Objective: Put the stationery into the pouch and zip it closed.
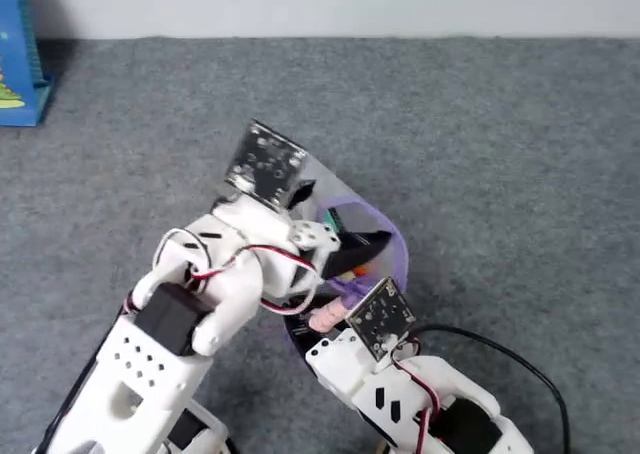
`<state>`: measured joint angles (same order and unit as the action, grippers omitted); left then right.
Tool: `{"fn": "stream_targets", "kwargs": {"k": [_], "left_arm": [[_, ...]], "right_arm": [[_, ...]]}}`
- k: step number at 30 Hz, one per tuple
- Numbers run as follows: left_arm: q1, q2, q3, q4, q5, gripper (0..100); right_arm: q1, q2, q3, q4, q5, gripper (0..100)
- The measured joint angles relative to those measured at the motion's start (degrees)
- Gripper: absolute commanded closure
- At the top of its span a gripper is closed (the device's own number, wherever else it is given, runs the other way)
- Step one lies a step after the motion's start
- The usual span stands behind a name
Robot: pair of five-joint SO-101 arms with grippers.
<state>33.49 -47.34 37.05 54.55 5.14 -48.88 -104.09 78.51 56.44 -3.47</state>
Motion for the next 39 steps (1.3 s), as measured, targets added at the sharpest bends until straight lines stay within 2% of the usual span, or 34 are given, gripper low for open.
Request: {"fn": "stream_targets", "kwargs": {"k": [8,15,19,24,30,34,39], "left_arm": [[4.8,0.1,-0.7,-3.5,-0.4,61],[5.5,0.1,-3.3,-3.7,-0.3,61],[2.3,-1.1,-4.2,-3.7,-0.3,61],[-4.5,-8.8,-4.3,-2.8,-0.7,61],[-11.1,-13.8,-4.3,6.7,-7.5,61],[-12.0,-14.2,-4.0,12.3,-12.5,61],[-12.0,-14.3,2.7,13.9,-20.5,61]], "right_arm": [[0.2,0.1,-4.1,1.8,0.0,99.1],[0.4,0.9,-6.0,2.5,0.0,99.1],[0.1,0.9,-6.9,2.6,0.8,99.1],[2.1,0.9,-8.0,5.7,3.3,99.1],[6.7,0.7,-16.8,15.6,7.3,99.1],[8.2,0.0,-22.7,20.6,8.6,99.1],[8.7,0.0,-25.1,21.5,8.7,99.1]]}}
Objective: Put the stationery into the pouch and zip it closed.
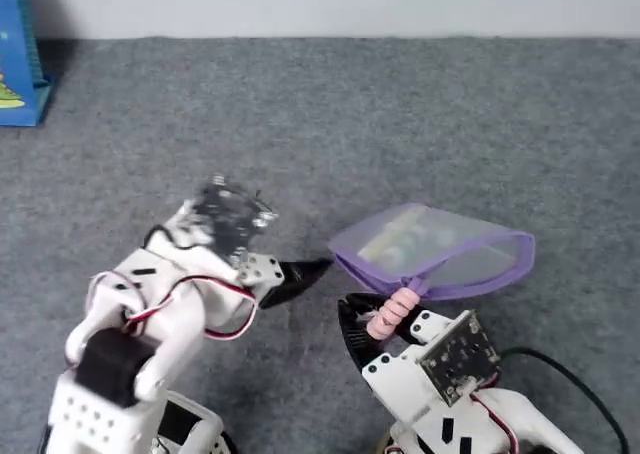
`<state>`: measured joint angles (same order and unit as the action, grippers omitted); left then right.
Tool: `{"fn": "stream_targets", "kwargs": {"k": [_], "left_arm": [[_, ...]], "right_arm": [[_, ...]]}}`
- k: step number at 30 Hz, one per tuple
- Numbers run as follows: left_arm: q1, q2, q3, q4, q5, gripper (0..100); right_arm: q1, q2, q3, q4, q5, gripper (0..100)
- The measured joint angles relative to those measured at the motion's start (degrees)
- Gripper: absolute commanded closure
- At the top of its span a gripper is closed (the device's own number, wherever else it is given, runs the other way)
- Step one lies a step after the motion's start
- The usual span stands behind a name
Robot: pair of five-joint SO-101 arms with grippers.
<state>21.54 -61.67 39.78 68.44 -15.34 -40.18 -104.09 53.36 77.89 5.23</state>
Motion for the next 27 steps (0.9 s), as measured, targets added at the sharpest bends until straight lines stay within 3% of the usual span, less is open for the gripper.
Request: {"fn": "stream_targets", "kwargs": {"k": [4,10,27], "left_arm": [[1.1,0.0,5.3,0.0,-4.0,61],[10.1,0.0,9.7,-0.7,-4.7,61],[19.6,0.1,25.4,-29.8,3.1,62]], "right_arm": [[0.0,0.0,-0.1,0.0,0.0,99.1],[0.0,0.0,-0.1,0.0,-2.0,99.1],[0.0,-0.1,-0.1,-3.8,-7.8,99.1]]}}
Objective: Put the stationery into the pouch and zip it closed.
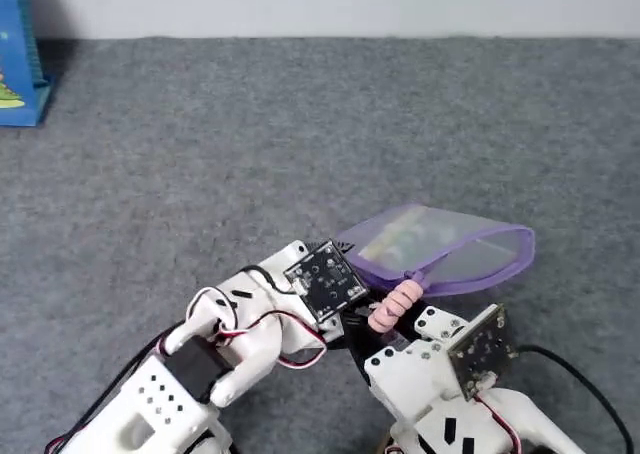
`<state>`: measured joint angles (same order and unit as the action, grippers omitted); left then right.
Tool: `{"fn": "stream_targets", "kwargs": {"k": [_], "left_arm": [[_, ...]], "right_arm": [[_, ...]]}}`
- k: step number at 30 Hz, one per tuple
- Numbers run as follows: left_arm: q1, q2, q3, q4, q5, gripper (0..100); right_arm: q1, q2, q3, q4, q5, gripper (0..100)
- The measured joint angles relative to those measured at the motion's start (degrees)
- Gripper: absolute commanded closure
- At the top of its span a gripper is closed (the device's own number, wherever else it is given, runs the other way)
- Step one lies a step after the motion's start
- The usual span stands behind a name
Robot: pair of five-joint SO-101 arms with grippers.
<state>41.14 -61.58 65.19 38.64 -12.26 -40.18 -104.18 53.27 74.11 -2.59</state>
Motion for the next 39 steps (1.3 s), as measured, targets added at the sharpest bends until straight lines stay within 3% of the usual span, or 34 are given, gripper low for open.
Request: {"fn": "stream_targets", "kwargs": {"k": [9,14,17,27,39], "left_arm": [[4.0,-0.1,7.5,-14.2,1.1,80],[6.2,-0.2,11.3,-20.7,1.0,99],[6.5,-0.2,11.3,-21.5,1.0,99],[6.6,-1.2,13.4,-22.9,0.9,99],[5.5,-1.2,12.6,-22.6,0.8,99]], "right_arm": [[-3.5,0.0,-1.2,0.0,-3.7,99.1],[-3.8,0.1,-4.2,0.0,-4.8,99.1],[-2.9,0.1,-6.2,0.0,-4.8,99.1],[18.5,1.1,-7.6,-6.7,-4.8,99.1],[37.5,0.3,13.6,-33.2,-4.9,99.1]]}}
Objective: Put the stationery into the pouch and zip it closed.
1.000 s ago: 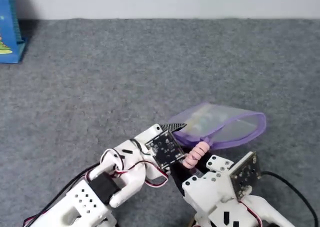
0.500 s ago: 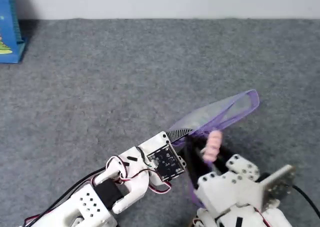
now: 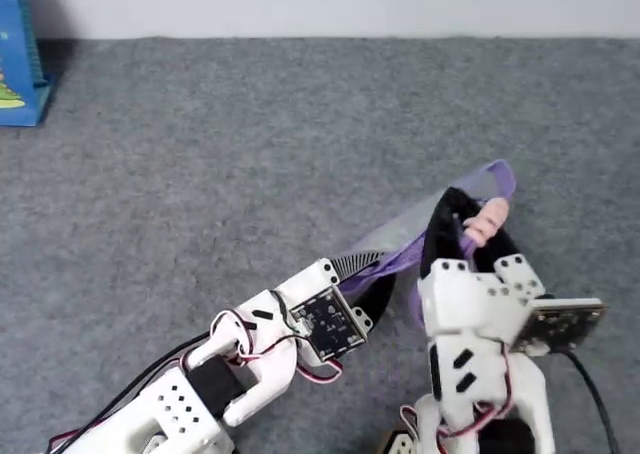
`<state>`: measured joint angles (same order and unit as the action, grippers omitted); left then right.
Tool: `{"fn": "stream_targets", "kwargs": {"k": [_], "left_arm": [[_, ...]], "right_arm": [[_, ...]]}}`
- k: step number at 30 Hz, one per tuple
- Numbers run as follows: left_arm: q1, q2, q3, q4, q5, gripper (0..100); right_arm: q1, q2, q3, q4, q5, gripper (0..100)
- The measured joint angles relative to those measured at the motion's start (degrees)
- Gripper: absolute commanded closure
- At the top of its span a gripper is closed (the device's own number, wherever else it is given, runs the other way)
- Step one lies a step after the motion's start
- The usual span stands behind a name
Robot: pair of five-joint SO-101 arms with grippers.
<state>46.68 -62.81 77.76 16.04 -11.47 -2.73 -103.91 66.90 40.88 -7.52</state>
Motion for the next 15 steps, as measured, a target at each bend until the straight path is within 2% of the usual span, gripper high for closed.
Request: {"fn": "stream_targets", "kwargs": {"k": [5,15], "left_arm": [[-1.0,0.0,0.0,0.0,0.0,99],[-1.0,0.0,0.0,0.0,0.0,99]], "right_arm": [[5.4,0.1,5.5,-9.1,0.3,99.1],[13.7,-0.4,21.7,-34.5,8.4,99.1]]}}
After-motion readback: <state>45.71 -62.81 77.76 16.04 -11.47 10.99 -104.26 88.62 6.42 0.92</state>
